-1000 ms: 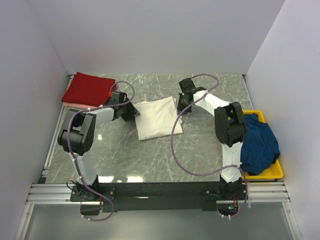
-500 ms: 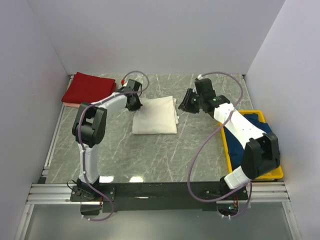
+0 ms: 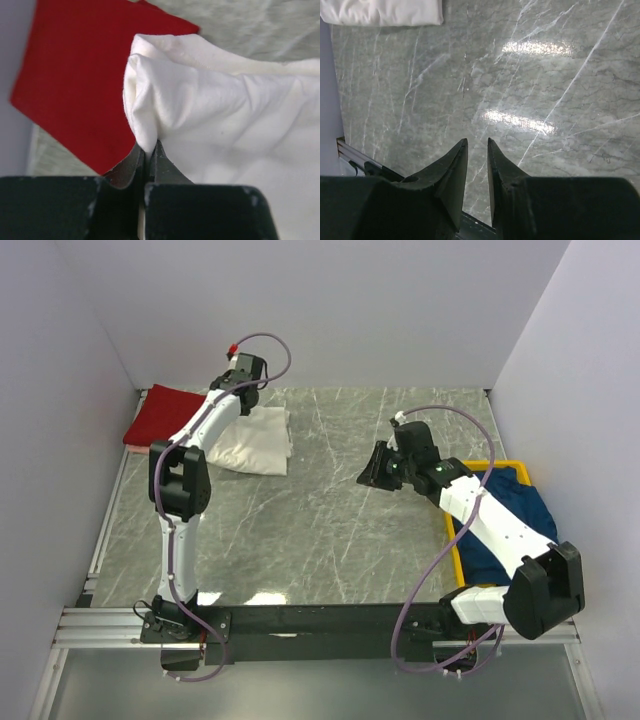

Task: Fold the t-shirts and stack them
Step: Neatly place the folded tshirt to the corner

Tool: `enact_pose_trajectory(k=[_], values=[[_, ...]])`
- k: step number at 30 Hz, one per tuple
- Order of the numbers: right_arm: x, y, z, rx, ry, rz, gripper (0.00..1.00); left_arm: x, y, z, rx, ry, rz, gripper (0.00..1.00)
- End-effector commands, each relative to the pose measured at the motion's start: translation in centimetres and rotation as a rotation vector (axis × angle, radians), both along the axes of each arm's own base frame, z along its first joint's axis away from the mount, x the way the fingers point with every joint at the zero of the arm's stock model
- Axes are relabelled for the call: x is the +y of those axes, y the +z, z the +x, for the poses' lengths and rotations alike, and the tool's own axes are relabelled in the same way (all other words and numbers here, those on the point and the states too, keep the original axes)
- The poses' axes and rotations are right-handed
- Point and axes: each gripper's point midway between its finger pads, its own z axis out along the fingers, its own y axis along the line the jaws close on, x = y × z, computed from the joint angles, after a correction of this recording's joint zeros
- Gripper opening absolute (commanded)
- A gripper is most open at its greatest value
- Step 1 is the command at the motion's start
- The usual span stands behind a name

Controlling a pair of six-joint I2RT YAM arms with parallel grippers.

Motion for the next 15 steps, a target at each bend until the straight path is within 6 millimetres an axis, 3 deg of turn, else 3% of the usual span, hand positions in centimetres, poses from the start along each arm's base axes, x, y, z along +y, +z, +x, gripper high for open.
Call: enact_pose_trajectory(k=[1,5,7,15], values=[[0.2,1.1,-0.3,-0.051,0.02,0.0,0.29,4.1,3.1,0.6,0.01,0.019,0.173,0.0],[0.1,1.1,-0.3,-0.051,0.011,-0.011,0.29,5.8,5.9,1.0,-0.016,-0.007,0.258,0.0],[0.2,1.3,-0.2,-0.063,0.008,-0.005,0.3,6.2,8.2,1.3,-0.07,-0.012,0.301,0.0],[0.7,1.4,-0.3,-0.077,0.029,-0.002,0.32,7.5,12.9,2.2,-0.129,-0.012,0.347,0.0]])
